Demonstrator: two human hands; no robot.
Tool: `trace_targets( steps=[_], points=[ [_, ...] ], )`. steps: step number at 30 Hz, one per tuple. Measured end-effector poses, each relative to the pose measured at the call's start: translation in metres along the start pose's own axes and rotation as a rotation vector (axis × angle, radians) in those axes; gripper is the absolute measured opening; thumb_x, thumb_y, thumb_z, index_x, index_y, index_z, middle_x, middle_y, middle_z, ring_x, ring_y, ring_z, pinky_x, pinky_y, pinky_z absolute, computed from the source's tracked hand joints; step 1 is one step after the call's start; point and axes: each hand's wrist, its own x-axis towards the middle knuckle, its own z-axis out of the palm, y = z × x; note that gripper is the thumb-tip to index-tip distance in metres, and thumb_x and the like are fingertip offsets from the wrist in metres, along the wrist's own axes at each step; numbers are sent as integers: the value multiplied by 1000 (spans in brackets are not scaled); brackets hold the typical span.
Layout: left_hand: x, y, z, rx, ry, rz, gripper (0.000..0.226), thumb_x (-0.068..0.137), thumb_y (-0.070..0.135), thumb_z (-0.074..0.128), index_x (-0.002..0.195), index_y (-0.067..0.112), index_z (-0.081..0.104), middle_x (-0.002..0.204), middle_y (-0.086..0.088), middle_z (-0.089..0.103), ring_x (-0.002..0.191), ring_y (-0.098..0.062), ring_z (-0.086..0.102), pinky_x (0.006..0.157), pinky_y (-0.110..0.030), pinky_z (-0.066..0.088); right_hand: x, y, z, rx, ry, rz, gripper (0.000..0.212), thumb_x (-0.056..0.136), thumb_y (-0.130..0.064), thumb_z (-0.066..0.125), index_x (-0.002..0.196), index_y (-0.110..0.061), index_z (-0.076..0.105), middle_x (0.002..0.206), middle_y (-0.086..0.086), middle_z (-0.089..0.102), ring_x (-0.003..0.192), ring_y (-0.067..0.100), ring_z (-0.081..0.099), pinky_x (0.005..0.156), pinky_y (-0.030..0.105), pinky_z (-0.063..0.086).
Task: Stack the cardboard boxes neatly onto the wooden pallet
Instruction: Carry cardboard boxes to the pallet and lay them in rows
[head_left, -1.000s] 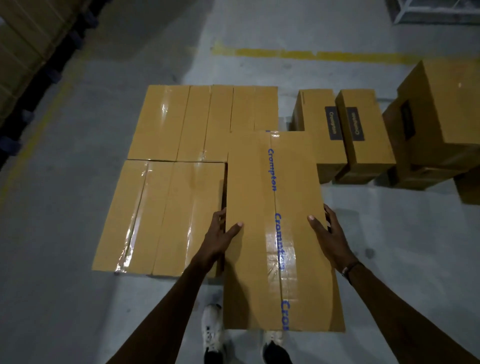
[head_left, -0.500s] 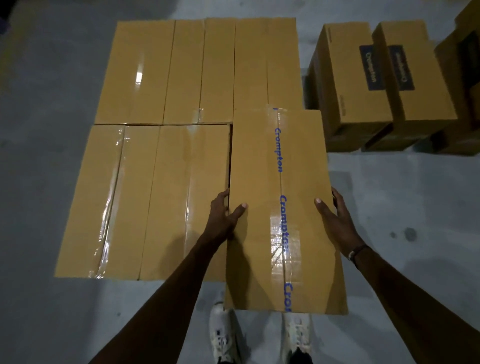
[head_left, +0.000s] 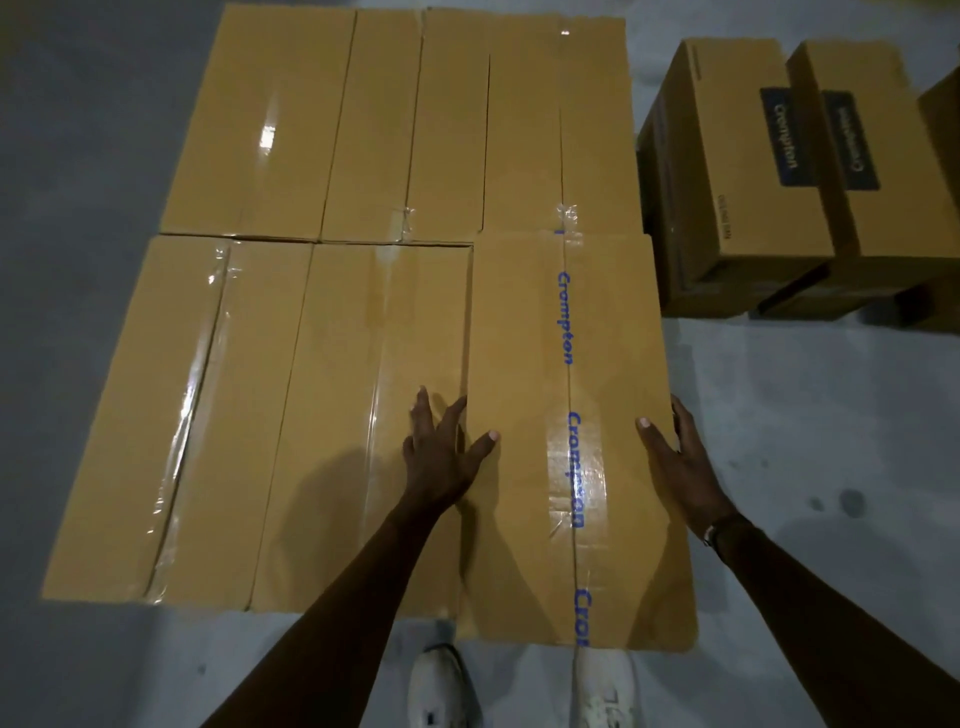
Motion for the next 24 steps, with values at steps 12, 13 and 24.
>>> trace_targets(
  steps=[12, 13, 24],
  points=[
    [12, -36, 32, 67, 99, 80, 70, 99, 52, 63, 160, 32, 37, 175, -5, -9, 160, -32, -10, 123, -62, 4, 23, 33, 13, -22, -18, -10, 83, 86, -77, 61, 157, -49, 29, 159, -12, 46, 146, 18, 45, 120, 59, 37],
    [11, -38, 35, 76, 120, 94, 69, 99, 51, 63, 160, 33, 37, 175, -5, -8, 161, -32, -9, 123, -62, 5, 25, 35, 14, -21, -18, -6, 81, 88, -76, 61, 157, -49, 29, 159, -12, 46, 145, 19, 46, 120, 58, 38],
    [10, -48, 47, 199, 147, 148, 70, 101, 56, 55, 163, 40, 25, 175, 0, -9, 161, -29, -11, 123, -62, 4, 32, 45, 18, -62, -4, -5, 86, 88, -77, 59, 160, -45, 25, 161, -8, 44, 146, 21, 45, 120, 57, 38]
  ],
)
